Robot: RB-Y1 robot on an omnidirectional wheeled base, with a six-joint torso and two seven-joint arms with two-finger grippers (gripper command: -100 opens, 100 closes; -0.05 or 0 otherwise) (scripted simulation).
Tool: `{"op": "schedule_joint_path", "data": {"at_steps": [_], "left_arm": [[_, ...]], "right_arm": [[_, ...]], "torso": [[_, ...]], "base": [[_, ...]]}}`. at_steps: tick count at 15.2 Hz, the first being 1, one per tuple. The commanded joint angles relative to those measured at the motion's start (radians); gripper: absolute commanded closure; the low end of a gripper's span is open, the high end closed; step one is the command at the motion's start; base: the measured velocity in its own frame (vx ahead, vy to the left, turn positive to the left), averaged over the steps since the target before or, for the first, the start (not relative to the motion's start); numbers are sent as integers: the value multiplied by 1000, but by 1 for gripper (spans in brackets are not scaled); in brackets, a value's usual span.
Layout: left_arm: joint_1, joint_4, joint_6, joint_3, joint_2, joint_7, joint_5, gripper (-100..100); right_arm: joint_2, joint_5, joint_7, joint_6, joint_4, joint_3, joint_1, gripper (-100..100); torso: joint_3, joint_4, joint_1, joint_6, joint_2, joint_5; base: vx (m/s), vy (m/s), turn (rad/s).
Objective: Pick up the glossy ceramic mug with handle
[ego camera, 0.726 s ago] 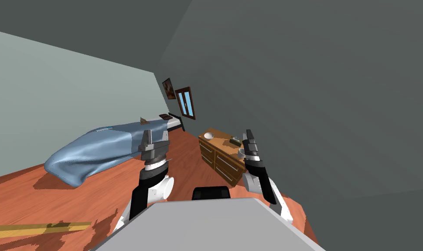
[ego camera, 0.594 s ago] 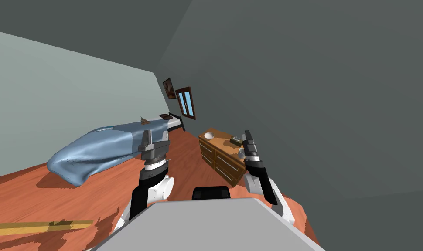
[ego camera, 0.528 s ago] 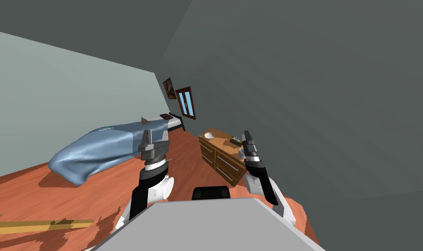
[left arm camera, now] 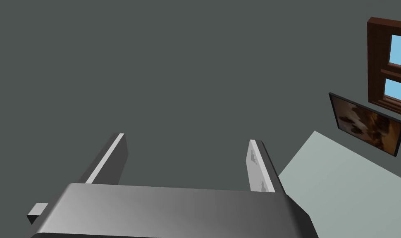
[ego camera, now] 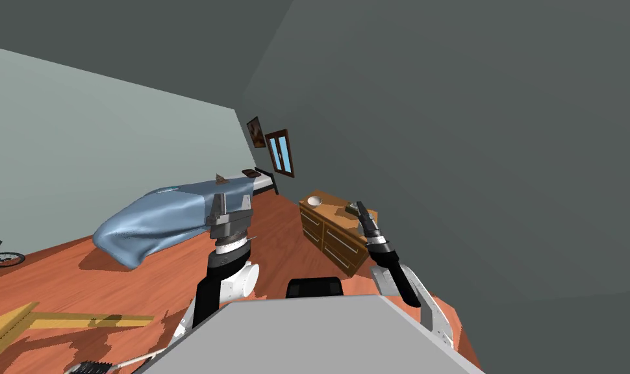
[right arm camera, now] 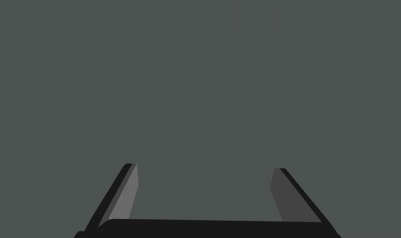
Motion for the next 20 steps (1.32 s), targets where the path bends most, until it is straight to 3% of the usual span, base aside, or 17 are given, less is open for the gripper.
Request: {"op": "schedule_joint_path", "data": {"at_steps": [1, 6, 11, 14, 19, 20], "left_arm": [[0, 0, 0, 0, 0, 0, 0, 0], [0, 0, 0, 0, 0, 0, 0, 0], [0, 0, 0, 0, 0, 0, 0, 0], [0, 0, 0, 0, 0, 0, 0, 0], [0, 0, 0, 0, 0, 0, 0, 0], [0, 0, 0, 0, 0, 0, 0, 0]], "right_arm": [[-30, 2, -1, -3, 7, -1, 8, -100], [-162, 29, 2, -2, 91, 0, 34, -100], [-249, 38, 4, -2, 122, -1, 44, -100], [-331, 58, 8, -2, 189, -2, 63, -100], [-426, 68, 11, -3, 224, -3, 73, -100], [-456, 78, 13, -4, 260, -3, 83, -100]], "torso": [[0, 0, 0, 0, 0, 0], [0, 0, -1, 0, 0, 0], [0, 0, -1, 0, 0, 0], [0, 0, -1, 0, -1, 0], [-1, 0, -1, 0, -1, 0], [-1, 0, -1, 0, -1, 0]], "base": [[-24, 35, 9], [-28, 43, 55], [-25, 43, 42], [-21, 50, 69], [-16, 44, 49], [-5, 45, 69]]}}
